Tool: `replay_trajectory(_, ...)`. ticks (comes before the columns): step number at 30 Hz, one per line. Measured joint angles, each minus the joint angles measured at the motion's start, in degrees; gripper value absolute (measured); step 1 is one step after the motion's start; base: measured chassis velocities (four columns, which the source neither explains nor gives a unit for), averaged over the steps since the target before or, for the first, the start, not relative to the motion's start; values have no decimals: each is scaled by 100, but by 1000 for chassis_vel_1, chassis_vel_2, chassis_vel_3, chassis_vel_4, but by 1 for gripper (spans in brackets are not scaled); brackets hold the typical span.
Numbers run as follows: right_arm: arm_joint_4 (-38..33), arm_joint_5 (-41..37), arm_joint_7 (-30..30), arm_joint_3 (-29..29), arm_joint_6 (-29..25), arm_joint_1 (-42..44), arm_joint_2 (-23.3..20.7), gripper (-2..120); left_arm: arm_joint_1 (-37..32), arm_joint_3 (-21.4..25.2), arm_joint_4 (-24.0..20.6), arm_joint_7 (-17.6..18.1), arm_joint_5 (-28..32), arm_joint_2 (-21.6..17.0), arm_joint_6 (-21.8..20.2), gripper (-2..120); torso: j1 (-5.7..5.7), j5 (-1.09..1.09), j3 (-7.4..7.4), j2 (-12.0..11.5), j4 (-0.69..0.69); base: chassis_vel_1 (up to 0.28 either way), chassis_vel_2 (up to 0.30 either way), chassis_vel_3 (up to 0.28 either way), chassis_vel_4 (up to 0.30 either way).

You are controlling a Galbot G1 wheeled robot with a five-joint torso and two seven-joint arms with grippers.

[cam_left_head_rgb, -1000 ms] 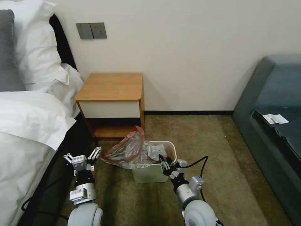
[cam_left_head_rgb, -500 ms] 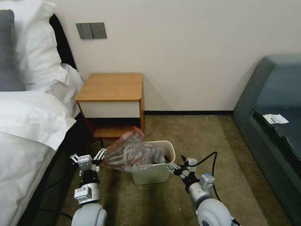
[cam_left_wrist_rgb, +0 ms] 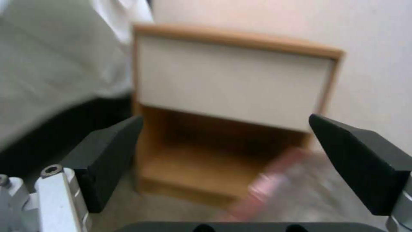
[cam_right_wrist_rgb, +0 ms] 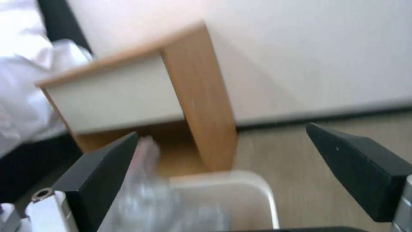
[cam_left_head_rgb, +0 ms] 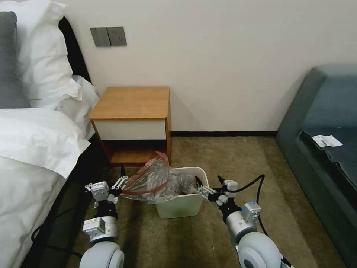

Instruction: Pick up the garbage bag from the table and place it over the trash can.

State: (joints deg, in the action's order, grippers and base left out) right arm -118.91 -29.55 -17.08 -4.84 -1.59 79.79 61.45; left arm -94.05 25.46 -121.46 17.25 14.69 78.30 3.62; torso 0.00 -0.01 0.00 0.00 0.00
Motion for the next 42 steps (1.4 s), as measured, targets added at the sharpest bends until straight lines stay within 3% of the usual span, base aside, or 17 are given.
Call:
replay_trajectory(5, 110, 388, 118, -15, -332, -180, 111, 100, 190, -151, -338, 19, 932, -323, -1114, 99, 0, 1, 0, 0, 0, 0, 0, 0, 0)
replay_trajectory(15, 229, 402, 49, -29, -478, -329, 338, 100, 880, -298, 69, 480, 870, -860, -1297, 100, 0, 0, 0, 0, 0, 0, 0, 0, 0)
replay_trajectory(17, 234, 405, 32, -26, -503, -360, 383, 100, 1184, -249, 60, 315, 1591, -882, -2162, 100, 0, 0, 0, 0, 0, 0, 0, 0, 0)
replay_trajectory(18, 234, 405, 32, -26, -503, -360, 383, 100, 1184, -249, 60, 315, 1591, -882, -2162, 100, 0, 0, 0, 0, 0, 0, 0, 0, 0)
replay_trajectory(20, 236, 468, 25, -22, -552, -373, 415, 100, 1500, -198, 83, 229, 2213, -820, -3051, 100, 0, 0, 0, 0, -1, 0, 0, 0, 0)
replay_trajectory(21, 236, 468, 25, -22, -552, -373, 415, 100, 1500, -198, 83, 229, 2213, -820, -3051, 100, 0, 0, 0, 0, -1, 0, 0, 0, 0)
replay_trajectory(24, 231, 546, -20, -44, -615, -319, 469, 100, 1776, -152, 287, 109, 2599, -759, -3719, 100, 0, 1, 0, 0, -1, 0, 0, 0, 0)
replay_trajectory(42, 250, 592, -50, -46, -723, -319, 503, 100, 1890, -256, 775, 100, 2466, -593, -3768, 100, 0, 1, 0, 0, 0, 0, 0, 0, 0)
